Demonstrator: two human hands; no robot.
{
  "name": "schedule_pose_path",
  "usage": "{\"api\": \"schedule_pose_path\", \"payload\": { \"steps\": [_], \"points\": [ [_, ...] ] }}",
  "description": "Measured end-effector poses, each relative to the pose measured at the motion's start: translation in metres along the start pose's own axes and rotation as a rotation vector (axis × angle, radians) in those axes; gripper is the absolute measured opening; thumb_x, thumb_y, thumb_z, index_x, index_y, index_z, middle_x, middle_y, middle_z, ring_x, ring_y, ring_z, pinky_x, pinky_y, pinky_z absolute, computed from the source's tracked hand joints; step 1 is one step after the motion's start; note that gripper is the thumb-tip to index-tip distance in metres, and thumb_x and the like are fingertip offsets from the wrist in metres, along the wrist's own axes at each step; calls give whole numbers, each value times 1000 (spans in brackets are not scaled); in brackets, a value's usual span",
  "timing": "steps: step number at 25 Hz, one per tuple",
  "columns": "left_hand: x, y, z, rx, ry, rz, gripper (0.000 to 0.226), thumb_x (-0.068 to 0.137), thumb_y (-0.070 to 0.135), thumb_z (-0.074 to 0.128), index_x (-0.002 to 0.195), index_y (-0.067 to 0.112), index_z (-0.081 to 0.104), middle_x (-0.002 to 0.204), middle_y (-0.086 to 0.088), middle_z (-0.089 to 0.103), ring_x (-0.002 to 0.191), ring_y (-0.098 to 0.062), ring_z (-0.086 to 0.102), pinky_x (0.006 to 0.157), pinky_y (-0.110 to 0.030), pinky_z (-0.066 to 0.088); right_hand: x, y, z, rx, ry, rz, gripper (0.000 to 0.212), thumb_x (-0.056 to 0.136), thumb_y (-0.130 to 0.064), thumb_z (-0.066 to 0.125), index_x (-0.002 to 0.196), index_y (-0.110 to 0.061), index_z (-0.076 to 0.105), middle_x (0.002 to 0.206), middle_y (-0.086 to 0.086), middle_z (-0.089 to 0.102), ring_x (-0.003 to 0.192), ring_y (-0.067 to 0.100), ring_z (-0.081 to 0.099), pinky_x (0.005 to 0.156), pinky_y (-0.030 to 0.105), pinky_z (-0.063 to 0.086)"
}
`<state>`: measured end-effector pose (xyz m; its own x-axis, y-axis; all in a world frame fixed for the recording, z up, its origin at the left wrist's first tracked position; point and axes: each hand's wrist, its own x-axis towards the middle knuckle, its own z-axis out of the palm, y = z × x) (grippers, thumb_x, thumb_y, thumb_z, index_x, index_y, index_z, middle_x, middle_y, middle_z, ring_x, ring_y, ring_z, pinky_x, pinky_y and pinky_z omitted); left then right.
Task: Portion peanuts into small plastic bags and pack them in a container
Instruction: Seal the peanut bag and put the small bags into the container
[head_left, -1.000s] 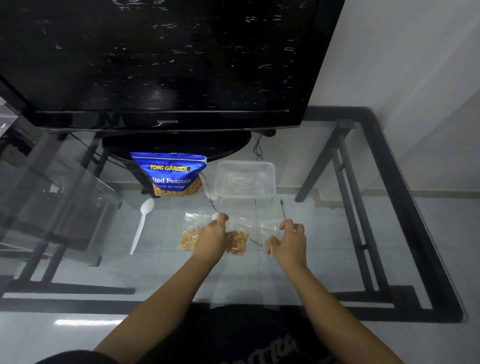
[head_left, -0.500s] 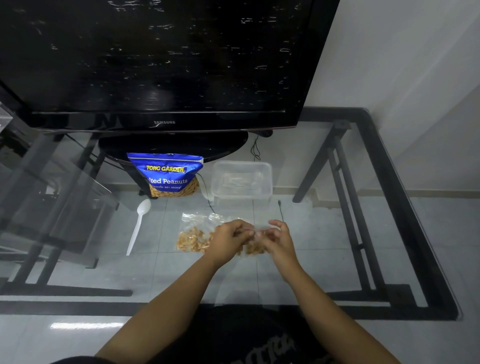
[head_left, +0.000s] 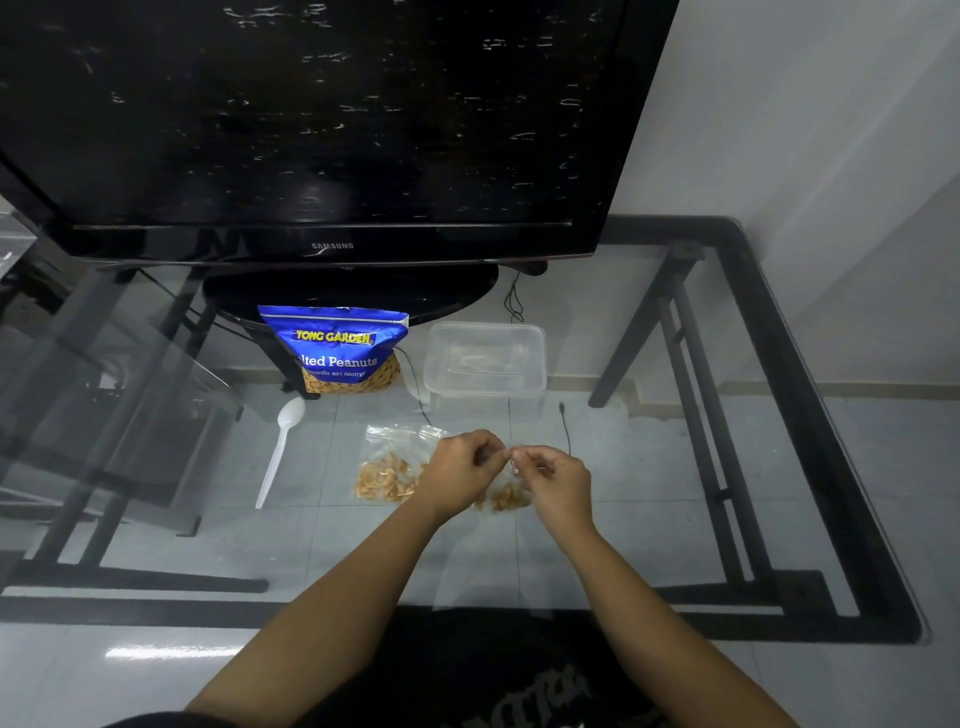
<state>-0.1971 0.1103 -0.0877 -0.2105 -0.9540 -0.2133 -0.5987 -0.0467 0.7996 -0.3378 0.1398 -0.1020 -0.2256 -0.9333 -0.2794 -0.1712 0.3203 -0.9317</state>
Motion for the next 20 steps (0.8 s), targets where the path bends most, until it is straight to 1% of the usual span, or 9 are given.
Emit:
{"api": "schedule_pose_path", "payload": {
  "steps": [4, 8, 11, 13, 14, 16, 18, 19, 20],
  "points": [
    [0, 1, 1, 68, 9, 41, 16, 89, 24, 58, 84, 11, 66, 72, -7, 65, 68, -20, 59, 64, -32, 48, 0, -3, 4, -104, 31, -6, 7, 85, -18, 66, 85, -17, 72, 74, -5, 69, 76, 13, 67, 71, 24, 53],
    [-1, 0, -3, 32, 20, 8, 13, 88, 21, 60, 80, 11, 64, 68, -6, 62, 58, -20, 57, 58, -33, 49, 2, -3, 6, -102, 63, 42, 7, 84, -18, 66, 82, -18, 73, 74, -3, 70, 77, 15, 68, 73, 29, 54],
    [-4, -2, -8, 26, 11, -10, 11, 88, 18, 60, 79, 12, 62, 70, -10, 66, 59, -23, 62, 53, -23, 48, 3, -1, 4, -82, 80, 74, 7, 84, -19, 67, 84, -16, 73, 75, -4, 68, 78, 17, 67, 74, 31, 55],
    [-4, -1, -10, 15, 2, -29, 13, 88, 17, 61, 76, 12, 60, 68, -9, 66, 55, -17, 62, 45, -14, 44, 4, -1, 2, -72, 86, 85, 8, 84, -20, 67, 85, -15, 73, 75, -5, 67, 78, 16, 66, 76, 31, 54],
    [-4, 0, -11, 3, 1, -42, 16, 88, 17, 62, 74, 12, 59, 64, -6, 64, 50, -9, 59, 43, -11, 42, 5, -1, 2, -65, 84, 96, 7, 84, -20, 67, 83, -16, 72, 75, -5, 68, 78, 15, 66, 76, 31, 55],
    [-5, 0, -12, -13, 14, -70, 19, 87, 19, 64, 71, 11, 58, 58, -1, 60, 44, -3, 55, 42, -9, 40, 6, 2, 1, -16, 47, 138, 7, 84, -21, 67, 78, -22, 70, 76, -3, 69, 79, 18, 67, 77, 34, 56],
    [-5, -2, -13, -5, 35, -97, 19, 84, 22, 67, 73, 8, 60, 58, 2, 60, 46, -2, 56, 43, -8, 40, 6, 3, -1, 50, -12, 187, 9, 84, -21, 67, 77, -26, 69, 81, -1, 71, 83, 21, 68, 77, 35, 58],
    [-5, -2, -14, 16, 45, -99, 20, 83, 24, 69, 75, 7, 63, 62, 0, 62, 51, -4, 57, 48, -11, 43, 8, 4, -2, 31, -34, 177, 5, 85, -22, 67, 81, -25, 70, 84, -2, 71, 84, 19, 67, 78, 35, 58],
    [-4, -2, -14, 47, 50, -93, 20, 82, 26, 69, 79, 7, 66, 67, -2, 65, 58, -9, 60, 54, -16, 46, 9, 4, -3, -27, -44, 141, 8, 85, -23, 66, 90, -20, 71, 89, -3, 71, 85, 15, 66, 82, 34, 57]
  ]
}}
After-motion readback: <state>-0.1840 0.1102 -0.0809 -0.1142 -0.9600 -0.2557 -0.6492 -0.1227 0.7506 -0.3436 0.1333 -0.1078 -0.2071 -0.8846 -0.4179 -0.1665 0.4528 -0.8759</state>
